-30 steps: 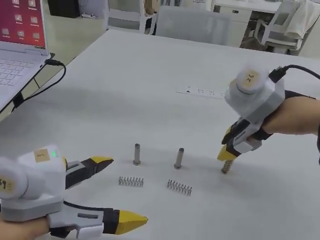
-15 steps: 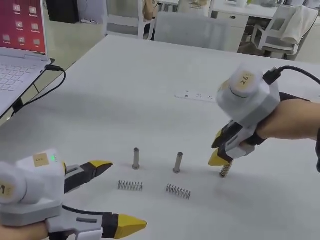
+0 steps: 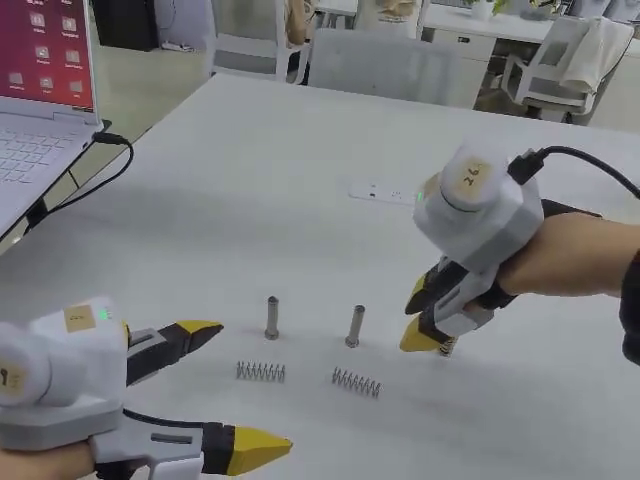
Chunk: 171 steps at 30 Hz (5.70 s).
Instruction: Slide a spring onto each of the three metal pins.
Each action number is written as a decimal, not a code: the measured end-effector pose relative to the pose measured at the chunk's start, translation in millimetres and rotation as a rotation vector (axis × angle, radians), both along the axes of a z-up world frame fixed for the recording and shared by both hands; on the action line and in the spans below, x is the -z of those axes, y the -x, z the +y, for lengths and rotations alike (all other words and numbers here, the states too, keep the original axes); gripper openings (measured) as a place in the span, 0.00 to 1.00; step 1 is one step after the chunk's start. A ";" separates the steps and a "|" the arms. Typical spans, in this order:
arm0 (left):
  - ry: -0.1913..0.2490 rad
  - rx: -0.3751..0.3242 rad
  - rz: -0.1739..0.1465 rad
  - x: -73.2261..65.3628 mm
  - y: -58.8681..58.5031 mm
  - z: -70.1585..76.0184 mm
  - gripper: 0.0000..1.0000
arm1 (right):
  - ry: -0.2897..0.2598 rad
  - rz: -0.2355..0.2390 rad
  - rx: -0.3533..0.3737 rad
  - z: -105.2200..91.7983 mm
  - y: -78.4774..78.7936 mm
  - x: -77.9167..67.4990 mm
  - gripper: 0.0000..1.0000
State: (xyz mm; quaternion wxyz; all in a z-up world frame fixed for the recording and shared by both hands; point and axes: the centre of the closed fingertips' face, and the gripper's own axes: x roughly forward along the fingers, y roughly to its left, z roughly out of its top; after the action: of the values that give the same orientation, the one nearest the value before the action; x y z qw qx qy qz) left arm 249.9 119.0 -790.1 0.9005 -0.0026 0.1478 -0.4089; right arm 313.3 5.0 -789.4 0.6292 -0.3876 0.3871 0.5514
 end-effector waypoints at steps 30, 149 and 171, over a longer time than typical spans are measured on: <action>0.006 -0.005 0.006 0.3 0.1 1.2 0.87 | 0.021 0.074 -0.004 17.4 24.5 51.8 0.22; 0.020 0.293 0.027 -3.3 31.5 -51.4 0.02 | 0.005 0.107 -0.352 47.5 98.8 14.4 0.08; 0.054 0.290 0.027 -12.1 31.7 -52.6 0.02 | -0.019 0.128 -0.324 45.9 96.0 20.6 0.09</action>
State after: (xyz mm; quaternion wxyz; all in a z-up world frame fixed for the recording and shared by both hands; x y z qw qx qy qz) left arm 218.2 66.4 -778.0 0.8296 -0.0108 0.1479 -0.5383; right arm 217.3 51.0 -810.0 0.5097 -0.4033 0.3535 0.6727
